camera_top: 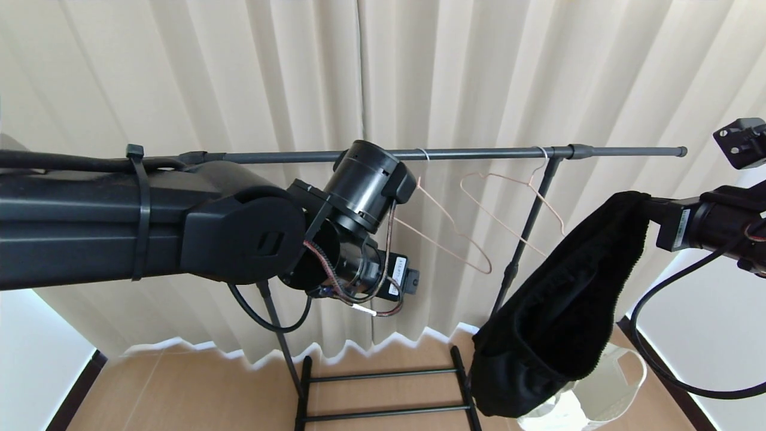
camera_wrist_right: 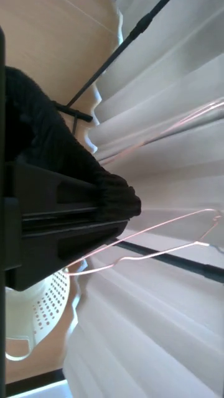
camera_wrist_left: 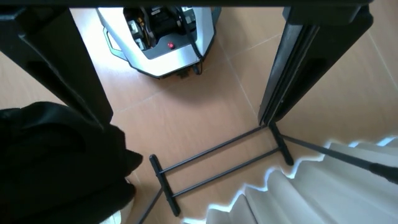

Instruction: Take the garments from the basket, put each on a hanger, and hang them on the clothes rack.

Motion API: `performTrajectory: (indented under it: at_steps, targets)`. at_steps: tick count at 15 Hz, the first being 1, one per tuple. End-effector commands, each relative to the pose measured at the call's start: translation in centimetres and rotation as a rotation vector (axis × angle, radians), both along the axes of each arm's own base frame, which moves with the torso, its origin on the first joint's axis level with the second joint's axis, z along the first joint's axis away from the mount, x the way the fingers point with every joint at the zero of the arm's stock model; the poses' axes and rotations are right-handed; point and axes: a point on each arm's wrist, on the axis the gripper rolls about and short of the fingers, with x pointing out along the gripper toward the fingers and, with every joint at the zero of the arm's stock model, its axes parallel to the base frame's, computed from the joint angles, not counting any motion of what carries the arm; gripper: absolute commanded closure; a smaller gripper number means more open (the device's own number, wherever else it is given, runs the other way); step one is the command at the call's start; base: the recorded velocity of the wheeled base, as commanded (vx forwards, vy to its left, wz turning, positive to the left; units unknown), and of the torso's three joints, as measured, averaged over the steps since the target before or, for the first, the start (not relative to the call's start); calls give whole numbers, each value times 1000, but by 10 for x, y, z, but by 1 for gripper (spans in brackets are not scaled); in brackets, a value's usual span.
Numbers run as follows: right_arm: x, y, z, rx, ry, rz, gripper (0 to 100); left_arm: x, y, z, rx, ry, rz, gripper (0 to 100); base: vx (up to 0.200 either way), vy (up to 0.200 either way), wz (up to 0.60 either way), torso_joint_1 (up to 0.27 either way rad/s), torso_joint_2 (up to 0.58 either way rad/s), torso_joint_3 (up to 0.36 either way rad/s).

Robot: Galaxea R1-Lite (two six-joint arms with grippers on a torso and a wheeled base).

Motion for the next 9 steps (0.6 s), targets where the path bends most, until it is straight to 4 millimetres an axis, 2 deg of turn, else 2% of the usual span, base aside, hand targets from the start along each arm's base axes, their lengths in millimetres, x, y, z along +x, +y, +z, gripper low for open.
performTrajectory:
  at_steps: [1, 2, 5, 8, 9]
  targets:
    - [1, 0, -1, -3, 4, 2, 100, 2, -1, -5, 11, 9, 3, 0, 200, 0, 0, -7, -7, 2]
    - [1, 0, -1, -3, 5, 2, 100, 3, -1, -5, 10, 8, 3, 0, 200, -200, 0, 22, 12, -7]
    - [2, 0, -1, -3, 5, 2, 100, 4, 0, -5, 10, 8, 8, 0, 200, 0, 0, 7, 2, -2]
    - [1, 0, -1, -3, 5, 2, 100, 5, 0, -6, 0, -4, 11, 0, 0, 0, 0, 0, 0, 0]
    - [1, 0, -2, -3, 7, 2, 100, 5, 0, -6, 0, -4, 11, 0, 0, -200, 0, -2, 22, 2]
